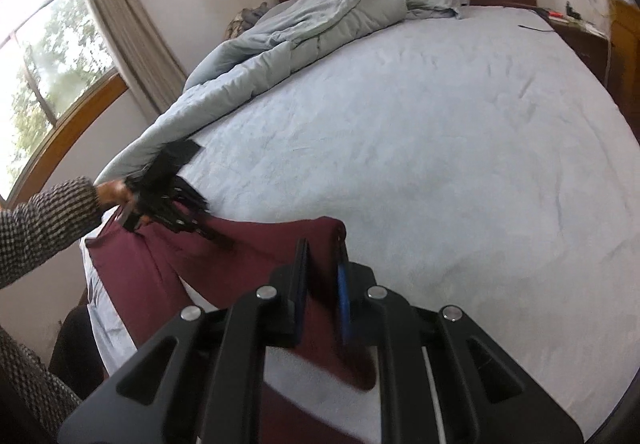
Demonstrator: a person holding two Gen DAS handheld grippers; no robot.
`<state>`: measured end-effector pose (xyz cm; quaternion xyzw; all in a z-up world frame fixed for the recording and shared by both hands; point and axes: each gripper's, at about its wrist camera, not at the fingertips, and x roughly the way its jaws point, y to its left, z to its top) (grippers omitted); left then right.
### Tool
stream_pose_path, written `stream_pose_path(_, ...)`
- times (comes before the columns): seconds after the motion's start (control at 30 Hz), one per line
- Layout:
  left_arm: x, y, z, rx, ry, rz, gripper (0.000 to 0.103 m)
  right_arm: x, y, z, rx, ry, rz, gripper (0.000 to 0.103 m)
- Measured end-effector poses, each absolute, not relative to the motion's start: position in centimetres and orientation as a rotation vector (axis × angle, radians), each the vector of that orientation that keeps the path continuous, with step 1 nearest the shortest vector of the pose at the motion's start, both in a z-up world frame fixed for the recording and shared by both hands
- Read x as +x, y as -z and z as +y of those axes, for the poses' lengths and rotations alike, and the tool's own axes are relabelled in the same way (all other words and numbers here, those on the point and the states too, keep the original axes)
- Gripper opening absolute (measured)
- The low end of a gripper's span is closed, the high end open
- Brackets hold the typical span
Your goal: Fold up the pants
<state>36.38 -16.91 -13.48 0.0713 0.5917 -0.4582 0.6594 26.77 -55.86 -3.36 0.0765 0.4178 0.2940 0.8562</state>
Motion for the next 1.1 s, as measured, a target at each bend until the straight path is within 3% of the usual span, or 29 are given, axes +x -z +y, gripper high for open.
stream_pose_path(0.17, 30.1, 6.6, -15.9, 0.276, 0.896, 1.081, 0.013, 23.5, 3.0, -56.9, 0.178, -0.576, 0.839, 0.011)
stream_pose_path(0.27, 24.2, 4.8, -16.5, 0.325, 0.839, 1.021, 0.013, 20.3, 3.6, -56.6, 0.142, -0.556, 0.851, 0.011)
stream_pose_path(0.47, 15.2, 8.8, -18.1, 0.427, 0.830, 1.044, 0.013, 13.5, 8.8, -55.5, 0.109, -0.530, 1.017, 0.013)
stream_pose_path(0.57, 13.0, 12.1, -17.7, 0.427, 0.783, 1.072, 0.013, 11.1, 10.8, -54.5, 0.126, -0.510, 1.108, 0.022)
stream_pose_path(0.6, 12.4, 12.6, -17.5, 0.420, 0.770, 1.069, 0.013, 10.3, 11.2, -54.2, 0.125, -0.491, 1.133, 0.035)
stream_pose_path(0.63, 12.0, 13.4, -17.3, 0.420, 0.751, 1.064, 0.013, 9.7, 11.2, -54.1, 0.133, -0.481, 1.155, 0.055)
stream_pose_path(0.67, 12.1, 13.6, -17.2, 0.415, 0.738, 1.060, 0.013, 8.9, 11.2, -54.0, 0.152, -0.458, 1.172, 0.061)
stream_pose_path(0.9, 11.8, 14.1, -17.6, 0.405, 0.693, 1.024, 0.015, 5.6, 11.0, -55.8, 0.505, -0.344, 1.216, 0.068)
stream_pose_path(1.1, 10.3, 15.0, -18.5, 0.386, 0.676, 1.020, 0.016, 5.2, 11.5, -56.9, 0.620, -0.226, 1.177, 0.070)
